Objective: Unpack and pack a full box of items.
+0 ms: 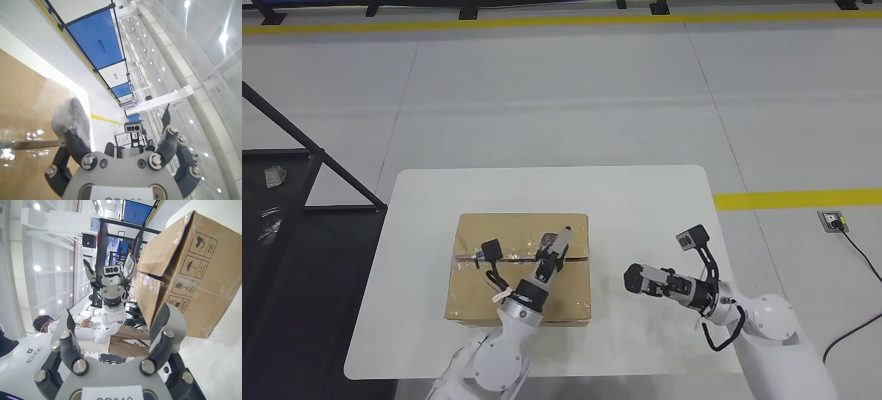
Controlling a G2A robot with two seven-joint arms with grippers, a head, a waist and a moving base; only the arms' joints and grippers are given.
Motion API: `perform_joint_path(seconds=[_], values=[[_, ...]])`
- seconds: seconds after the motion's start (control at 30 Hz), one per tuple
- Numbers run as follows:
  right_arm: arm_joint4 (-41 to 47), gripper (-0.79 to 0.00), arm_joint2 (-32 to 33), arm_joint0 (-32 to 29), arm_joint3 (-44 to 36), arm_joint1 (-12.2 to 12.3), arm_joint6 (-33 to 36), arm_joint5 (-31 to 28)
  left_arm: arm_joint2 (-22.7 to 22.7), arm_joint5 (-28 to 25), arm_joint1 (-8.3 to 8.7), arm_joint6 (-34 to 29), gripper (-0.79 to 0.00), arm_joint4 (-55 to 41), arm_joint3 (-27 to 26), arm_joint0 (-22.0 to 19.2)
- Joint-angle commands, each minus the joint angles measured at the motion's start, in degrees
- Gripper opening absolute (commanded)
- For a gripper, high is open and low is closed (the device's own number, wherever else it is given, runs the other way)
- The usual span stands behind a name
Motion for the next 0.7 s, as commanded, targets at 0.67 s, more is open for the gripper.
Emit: perform_joint_path(seconds=[0.67], values=[[1.8, 0.0, 1.6, -2.9, -0.8, 1.6, -0.3, -1.3, 5.3, 0.4, -3.42, 4.0, 0.0, 0.9, 6.0, -4.6]])
